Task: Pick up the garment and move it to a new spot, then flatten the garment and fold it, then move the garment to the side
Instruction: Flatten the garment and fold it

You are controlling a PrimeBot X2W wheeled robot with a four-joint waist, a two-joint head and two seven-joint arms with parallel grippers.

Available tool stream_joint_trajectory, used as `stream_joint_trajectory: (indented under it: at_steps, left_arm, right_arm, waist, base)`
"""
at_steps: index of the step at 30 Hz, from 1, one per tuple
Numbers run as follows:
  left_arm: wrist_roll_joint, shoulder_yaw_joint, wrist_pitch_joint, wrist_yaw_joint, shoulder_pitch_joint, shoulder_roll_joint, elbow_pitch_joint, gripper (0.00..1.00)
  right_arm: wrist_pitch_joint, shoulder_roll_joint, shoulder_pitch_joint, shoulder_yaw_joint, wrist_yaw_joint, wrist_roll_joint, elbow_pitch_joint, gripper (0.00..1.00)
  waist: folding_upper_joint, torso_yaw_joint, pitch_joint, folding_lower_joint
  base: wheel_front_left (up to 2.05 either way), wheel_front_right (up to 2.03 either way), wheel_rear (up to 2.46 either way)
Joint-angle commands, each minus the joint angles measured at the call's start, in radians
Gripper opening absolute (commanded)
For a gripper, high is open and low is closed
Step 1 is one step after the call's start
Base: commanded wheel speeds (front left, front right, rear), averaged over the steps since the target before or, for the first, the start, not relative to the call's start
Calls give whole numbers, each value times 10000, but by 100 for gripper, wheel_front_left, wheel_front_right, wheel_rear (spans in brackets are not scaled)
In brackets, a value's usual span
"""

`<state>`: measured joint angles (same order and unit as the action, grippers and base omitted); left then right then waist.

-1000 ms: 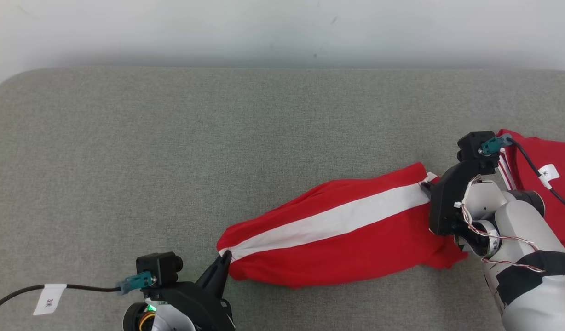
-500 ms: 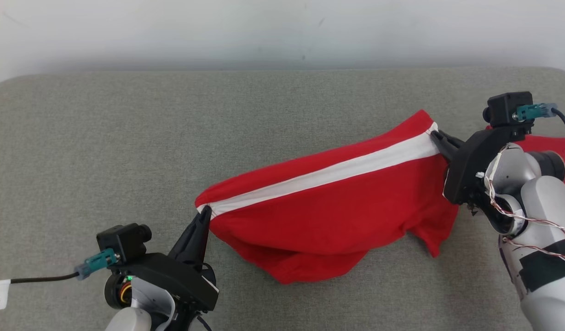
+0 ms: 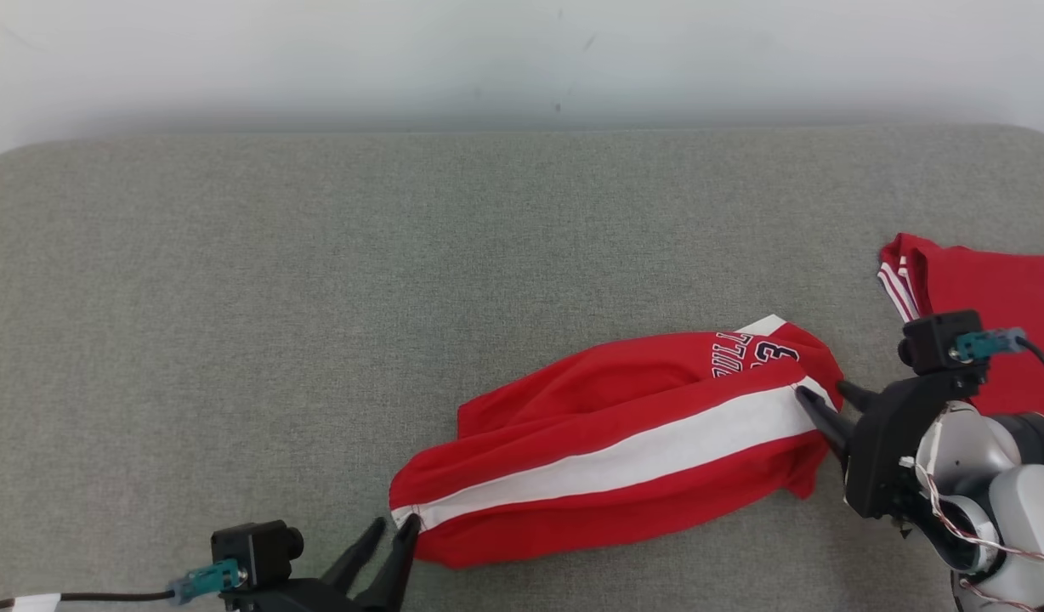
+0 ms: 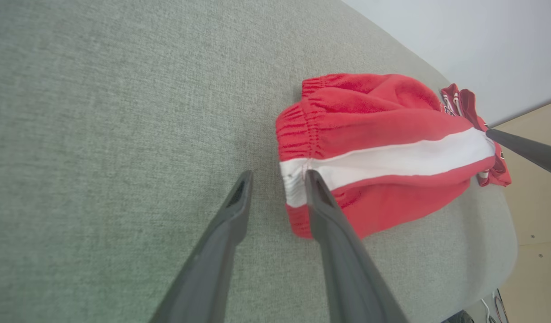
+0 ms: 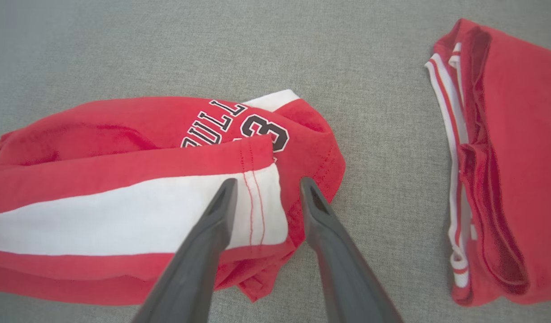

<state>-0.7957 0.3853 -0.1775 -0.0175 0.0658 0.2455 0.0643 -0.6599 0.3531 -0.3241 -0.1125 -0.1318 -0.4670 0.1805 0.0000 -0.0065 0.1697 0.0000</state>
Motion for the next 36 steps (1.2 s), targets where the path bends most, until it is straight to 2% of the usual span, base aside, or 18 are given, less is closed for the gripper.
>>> stream_joint_trajectory:
  at_steps: [1, 9, 17, 18, 19, 20, 21, 22, 36]
  left_arm:
    - [-94, -38, -77, 18, -158, 106, -169, 100]
    - [-293, 96, -434, 279, -210, 386, -441, 100]
    - [-263, 97, -456, 346, 310, 367, 73, 100]
    - [-244, 121, -470, 358, 354, 379, 157, 97]
    - [-230, 145, -513, 389, 396, 393, 220, 65]
    - [-233, 152, -530, 418, 423, 401, 277, 46]
    - [-238, 171, -542, 431, 427, 421, 324, 18]
    - [-256, 186, -593, 444, 422, 446, 358, 0]
    - [-375, 122, -544, 481, 216, 649, 247, 0]
  right_arm:
    - [-59, -80, 257, 232, 19, 112, -276, 100]
    - [-453, -231, 750, 701, 19, 340, -1127, 100]
    - [-755, -359, 770, 537, 19, 399, -1425, 100]
    - [-761, -373, 769, 516, 19, 409, -1445, 100]
    - [-769, -365, 779, 504, 19, 415, -1459, 100]
    - [-787, -349, 790, 495, 19, 418, -1465, 100]
    - [-811, -334, 802, 479, 19, 417, -1478, 100]
    - [-839, -314, 816, 475, 19, 420, -1486, 100]
    - [-1201, -479, 801, 558, 19, 758, -1288, 100]
  waist:
    - [0, 43, -34, 0]
    - [0, 71, -196, 0]
    - [0, 3, -242, 0]
    - [0, -15, -243, 0]
    - [0, -34, -244, 0]
    - [0, -52, -247, 0]
    - [0, -72, -253, 0]
    - [0, -90, -258, 0]
    - [0, -76, -149, 0]
  base:
    - [0, 0, 0]
    - [0, 0, 0]
    - [0, 0, 0]
    - [0, 0, 0]
    - [0, 0, 0]
    - [0, 0, 0]
    - [0, 0, 0]
    - [0, 0, 0]
    - [0, 0, 0]
